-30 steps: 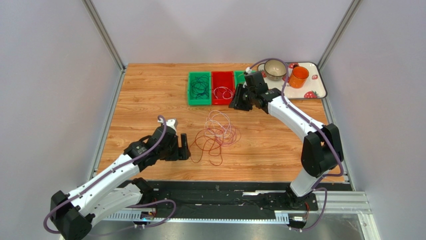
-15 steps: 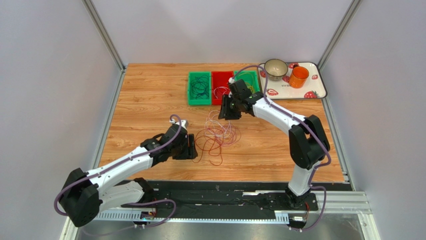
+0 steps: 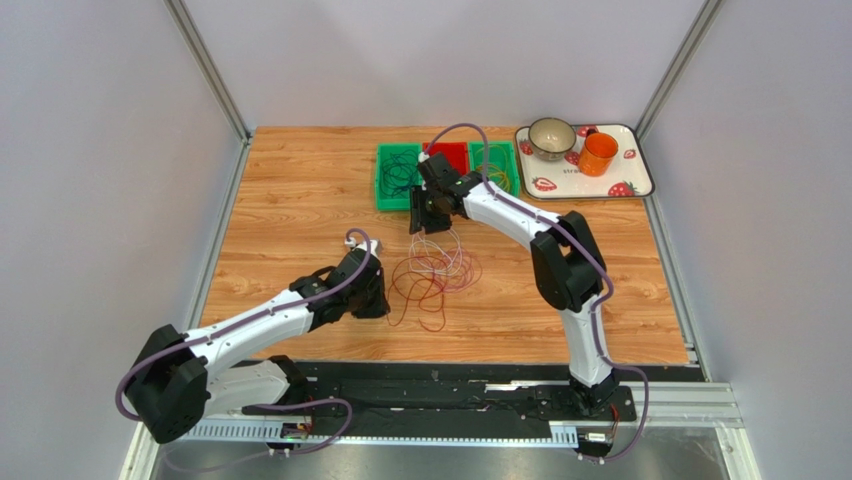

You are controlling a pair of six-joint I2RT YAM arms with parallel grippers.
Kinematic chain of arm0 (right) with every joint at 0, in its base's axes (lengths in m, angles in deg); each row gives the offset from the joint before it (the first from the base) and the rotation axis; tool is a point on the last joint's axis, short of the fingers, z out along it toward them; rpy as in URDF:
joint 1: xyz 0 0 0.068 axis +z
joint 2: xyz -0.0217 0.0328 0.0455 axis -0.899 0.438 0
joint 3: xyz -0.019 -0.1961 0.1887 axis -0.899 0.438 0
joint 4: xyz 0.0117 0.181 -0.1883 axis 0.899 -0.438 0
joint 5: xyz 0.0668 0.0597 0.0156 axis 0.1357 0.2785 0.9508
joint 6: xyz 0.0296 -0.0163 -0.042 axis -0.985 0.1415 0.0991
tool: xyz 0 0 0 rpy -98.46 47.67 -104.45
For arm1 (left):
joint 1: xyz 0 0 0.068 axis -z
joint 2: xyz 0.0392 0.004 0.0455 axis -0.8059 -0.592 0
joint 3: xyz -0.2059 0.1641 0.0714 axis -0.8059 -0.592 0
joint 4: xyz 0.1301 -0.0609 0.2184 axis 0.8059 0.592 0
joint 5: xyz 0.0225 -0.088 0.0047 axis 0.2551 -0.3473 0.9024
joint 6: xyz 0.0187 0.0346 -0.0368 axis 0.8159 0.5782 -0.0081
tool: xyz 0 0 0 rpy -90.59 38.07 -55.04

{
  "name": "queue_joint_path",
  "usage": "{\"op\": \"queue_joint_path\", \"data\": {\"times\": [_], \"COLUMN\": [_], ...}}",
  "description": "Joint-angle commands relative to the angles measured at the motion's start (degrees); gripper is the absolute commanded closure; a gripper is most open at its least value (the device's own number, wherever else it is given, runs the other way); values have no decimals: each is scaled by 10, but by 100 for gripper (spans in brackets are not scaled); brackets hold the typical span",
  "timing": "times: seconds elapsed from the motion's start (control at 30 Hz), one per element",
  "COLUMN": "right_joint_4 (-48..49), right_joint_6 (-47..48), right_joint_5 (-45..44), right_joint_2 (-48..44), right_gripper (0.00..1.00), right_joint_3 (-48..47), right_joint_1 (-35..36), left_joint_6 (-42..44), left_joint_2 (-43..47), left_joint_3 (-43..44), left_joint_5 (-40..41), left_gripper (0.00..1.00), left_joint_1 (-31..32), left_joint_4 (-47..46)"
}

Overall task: Untangle the cables
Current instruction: Move the cable to the center of the board.

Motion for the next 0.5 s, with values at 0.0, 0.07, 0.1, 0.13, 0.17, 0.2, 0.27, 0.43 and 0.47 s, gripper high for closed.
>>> {"op": "queue_joint_path", "data": {"times": [0.0, 0.07, 0.1, 0.13, 0.17, 0.2, 0.27, 0.43, 0.47], "right_joint_4": [-48, -55, -55, -55, -56, -58, -61, -58, -56], "right_joint_6": [21, 22, 21, 20, 20, 20, 19, 22, 20], "right_joint_5": [-20, -11, -3, -2, -4, -4, -6, -11, -11], "right_joint_2": [72, 93, 101, 116, 123, 128, 141, 140, 133], "right_gripper": [54, 56, 57, 58, 58, 59, 60, 65, 66], "right_joint_3": [-97, -131, -141, -149, -162, -166, -169, -136, -128], "right_joint_1": [13, 16, 16, 16, 15, 15, 13, 8, 5], "left_joint_6": [1, -1, -1, -2, -1, -1, -1, 4, 4], "left_joint_2": [55, 85, 95, 105, 124, 133, 158, 206, 210], "left_joint_3": [8, 9, 12, 14, 18, 21, 29, 44, 51], "left_joint_5": [10, 12, 13, 15, 20, 23, 30, 41, 45], "left_gripper": [100, 100, 100, 100, 100, 100, 100, 100, 100], "left_joint_1": [5, 5, 5, 5, 5, 5, 5, 5, 5], "left_joint_4": [21, 41, 57, 66, 76, 97, 117, 171, 177]}}
